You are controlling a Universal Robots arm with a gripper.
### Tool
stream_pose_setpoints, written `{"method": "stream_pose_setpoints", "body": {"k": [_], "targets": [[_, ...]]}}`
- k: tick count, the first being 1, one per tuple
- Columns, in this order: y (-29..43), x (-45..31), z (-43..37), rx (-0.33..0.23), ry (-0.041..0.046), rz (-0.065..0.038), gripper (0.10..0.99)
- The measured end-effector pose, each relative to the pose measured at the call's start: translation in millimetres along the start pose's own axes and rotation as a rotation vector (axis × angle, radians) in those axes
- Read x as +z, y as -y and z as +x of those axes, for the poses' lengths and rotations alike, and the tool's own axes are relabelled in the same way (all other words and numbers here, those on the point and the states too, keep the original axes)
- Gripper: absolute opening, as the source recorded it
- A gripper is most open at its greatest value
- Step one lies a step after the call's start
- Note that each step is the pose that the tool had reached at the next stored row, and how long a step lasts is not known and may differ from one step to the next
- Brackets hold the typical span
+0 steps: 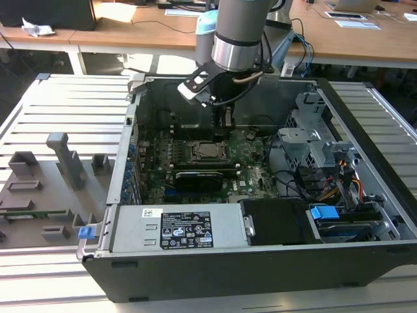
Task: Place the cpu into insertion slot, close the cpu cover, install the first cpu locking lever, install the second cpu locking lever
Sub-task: 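Close the cpu cover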
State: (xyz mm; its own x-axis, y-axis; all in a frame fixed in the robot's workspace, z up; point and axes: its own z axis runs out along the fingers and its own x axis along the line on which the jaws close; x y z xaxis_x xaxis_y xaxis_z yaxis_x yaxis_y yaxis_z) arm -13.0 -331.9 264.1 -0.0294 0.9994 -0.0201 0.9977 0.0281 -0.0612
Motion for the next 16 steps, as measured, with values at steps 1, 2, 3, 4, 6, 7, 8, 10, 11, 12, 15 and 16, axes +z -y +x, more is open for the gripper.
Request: {"method": "stream_pose_setpoints", "body": {"k": [1,2,3,4,6,7,8,10,11,12,15,16], "targets": [[0.5,-8.0,-0.1,0.0,-0.0002,0.0,0.106],[0.8,-13.0,-0.2,0.0,0.0,0.0,0.106],[1.4,-22.7,-0.4,0.0,-0.0001,0.0,0.106],[1.5,-25.2,-0.5,0.0,-0.0001,0.0,0.106],[1.5,-25.1,-0.5,0.0,-0.0003,0.0,0.106],[1.5,-25.3,-0.5,0.0,-0.0001,0.0,0.106],[1.5,-25.4,-0.5,0.0,-0.0001,0.0,0.106],[1.5,-25.5,-0.5,0.0,-0.0001,0.0,0.106],[1.5,-25.6,-0.5,0.0,-0.0001,0.0,0.106],[1.6,-25.6,-0.5,0.0,-0.0001,0.0,0.106],[1.6,-25.7,-0.5,0.0,-0.0001,0.0,0.106],[1.6,-25.8,-0.5,0.0,-0.0001,0.0,0.106]]}}
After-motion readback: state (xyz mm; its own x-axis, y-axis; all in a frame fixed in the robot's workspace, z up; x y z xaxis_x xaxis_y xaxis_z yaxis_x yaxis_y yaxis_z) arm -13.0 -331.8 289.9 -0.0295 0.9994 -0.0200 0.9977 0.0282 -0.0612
